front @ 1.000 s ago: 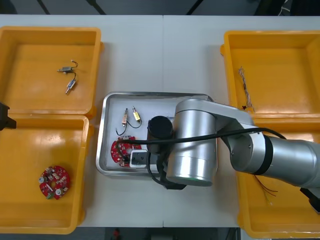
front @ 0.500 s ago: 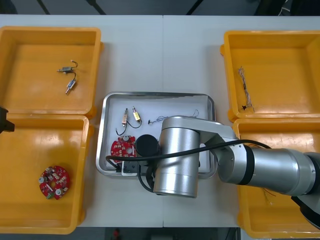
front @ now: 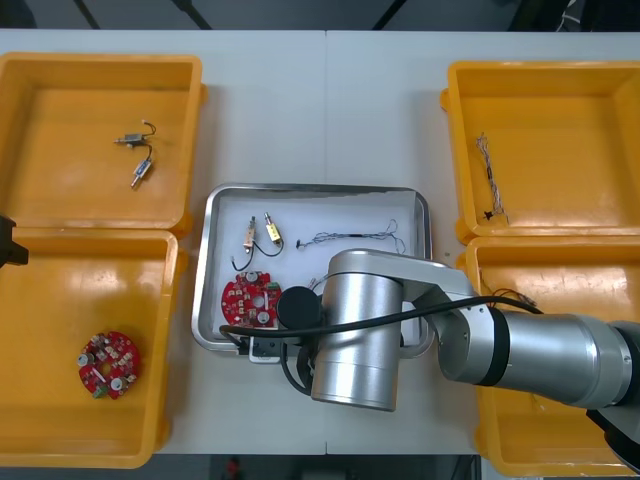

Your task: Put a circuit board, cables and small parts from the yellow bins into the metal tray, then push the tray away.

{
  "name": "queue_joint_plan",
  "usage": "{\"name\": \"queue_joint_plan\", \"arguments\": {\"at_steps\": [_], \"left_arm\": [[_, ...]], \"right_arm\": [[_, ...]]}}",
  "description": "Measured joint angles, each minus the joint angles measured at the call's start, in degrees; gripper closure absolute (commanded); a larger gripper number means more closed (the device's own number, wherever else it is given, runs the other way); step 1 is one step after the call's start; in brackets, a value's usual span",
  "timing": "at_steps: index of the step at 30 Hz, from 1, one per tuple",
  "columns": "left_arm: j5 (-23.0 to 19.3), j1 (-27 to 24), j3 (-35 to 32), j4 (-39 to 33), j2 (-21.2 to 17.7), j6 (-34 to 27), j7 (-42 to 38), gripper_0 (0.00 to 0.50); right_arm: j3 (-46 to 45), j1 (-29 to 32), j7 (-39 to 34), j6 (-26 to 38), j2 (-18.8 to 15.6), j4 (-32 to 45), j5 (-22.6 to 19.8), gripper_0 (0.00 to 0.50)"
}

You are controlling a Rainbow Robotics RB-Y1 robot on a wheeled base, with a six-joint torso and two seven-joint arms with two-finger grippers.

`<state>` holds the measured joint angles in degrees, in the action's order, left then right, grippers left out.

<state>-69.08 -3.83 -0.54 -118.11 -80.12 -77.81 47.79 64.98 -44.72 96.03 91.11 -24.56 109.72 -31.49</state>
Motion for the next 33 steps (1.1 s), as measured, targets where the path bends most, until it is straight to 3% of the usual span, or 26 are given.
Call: {"name": "queue_joint_plan", "arguments": {"at_steps": [2, 12, 18, 33], "left_arm": [[0.0, 0.0, 0.0, 0.0, 0.0, 0.0, 0.0, 0.0], [0.0, 0.0, 0.0, 0.0, 0.0, 0.0, 0.0, 0.0], [0.0, 0.0, 0.0, 0.0, 0.0, 0.0, 0.0, 0.0], [0.0, 0.0, 0.0, 0.0, 0.0, 0.0, 0.0, 0.0]], "right_arm": [[0.2, 0.0, 0.0, 0.0, 0.0, 0.0, 0.3, 0.419], [0.4, 0.0, 0.3, 0.0, 0.0, 0.0, 2.5, 0.5], [0.4, -0.1, 0.7, 0.0, 0.0, 0.0, 5.4, 0.5], [-0.6, -3.9, 0.7, 0.0, -2.2, 0.0, 5.7, 0.5]]}}
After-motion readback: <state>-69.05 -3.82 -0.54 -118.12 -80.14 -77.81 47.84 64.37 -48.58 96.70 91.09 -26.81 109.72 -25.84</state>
